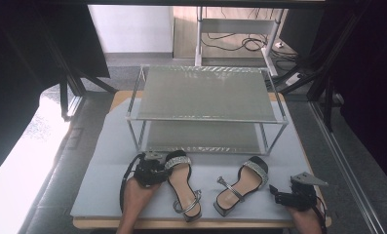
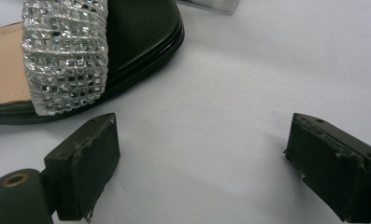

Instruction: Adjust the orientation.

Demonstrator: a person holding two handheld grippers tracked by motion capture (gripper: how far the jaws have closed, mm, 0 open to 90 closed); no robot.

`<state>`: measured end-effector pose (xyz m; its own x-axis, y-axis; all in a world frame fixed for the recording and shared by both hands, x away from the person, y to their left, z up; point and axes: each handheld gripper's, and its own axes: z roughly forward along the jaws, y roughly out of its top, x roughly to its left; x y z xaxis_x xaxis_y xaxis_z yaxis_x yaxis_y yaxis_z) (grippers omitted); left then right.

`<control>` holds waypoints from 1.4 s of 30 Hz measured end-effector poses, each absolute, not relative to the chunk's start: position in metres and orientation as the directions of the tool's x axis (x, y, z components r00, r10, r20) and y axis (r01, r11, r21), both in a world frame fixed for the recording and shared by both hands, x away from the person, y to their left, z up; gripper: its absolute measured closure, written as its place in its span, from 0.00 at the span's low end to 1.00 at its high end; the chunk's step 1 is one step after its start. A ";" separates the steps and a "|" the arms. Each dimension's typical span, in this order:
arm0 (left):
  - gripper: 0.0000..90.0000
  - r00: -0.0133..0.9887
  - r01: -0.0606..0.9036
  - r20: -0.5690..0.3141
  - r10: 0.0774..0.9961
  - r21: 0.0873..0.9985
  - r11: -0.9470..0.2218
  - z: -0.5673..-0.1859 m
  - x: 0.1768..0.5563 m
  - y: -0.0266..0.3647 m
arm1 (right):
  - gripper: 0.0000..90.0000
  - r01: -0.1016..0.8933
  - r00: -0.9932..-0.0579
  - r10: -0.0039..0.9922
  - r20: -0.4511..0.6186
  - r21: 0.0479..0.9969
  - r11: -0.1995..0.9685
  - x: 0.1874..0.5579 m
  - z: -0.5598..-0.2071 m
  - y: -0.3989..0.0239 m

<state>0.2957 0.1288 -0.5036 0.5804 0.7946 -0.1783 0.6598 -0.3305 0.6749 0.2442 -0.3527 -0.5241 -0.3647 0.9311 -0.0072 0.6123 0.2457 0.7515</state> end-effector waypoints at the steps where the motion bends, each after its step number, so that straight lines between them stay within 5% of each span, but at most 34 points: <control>1: 0.67 0.564 0.667 -0.187 0.804 0.677 -0.311 -0.504 0.295 0.128 | 0.11 0.612 -0.365 0.931 -0.007 0.751 0.246 0.244 -0.524 -0.353; 7: 0.74 0.547 0.665 -0.166 0.820 0.681 -0.305 -0.504 0.293 0.125 | 0.11 0.612 -0.365 0.931 -0.007 0.752 0.246 0.244 -0.524 -0.353; 13: 0.77 0.625 0.665 -0.228 0.747 0.656 -0.356 -0.503 0.306 0.139 | 0.11 0.612 -0.365 0.931 -0.007 0.752 0.245 0.244 -0.524 -0.353; 21: 0.78 0.689 0.638 -0.196 0.698 0.621 -0.456 -0.494 0.325 0.145 | 0.11 0.612 -0.365 0.931 -0.007 0.752 0.245 0.244 -0.524 -0.353; 42: 0.76 0.746 0.598 -0.236 0.623 0.650 -0.469 -0.502 0.338 0.091 | 0.11 0.612 -0.364 0.931 -0.007 0.752 0.245 0.244 -0.524 -0.353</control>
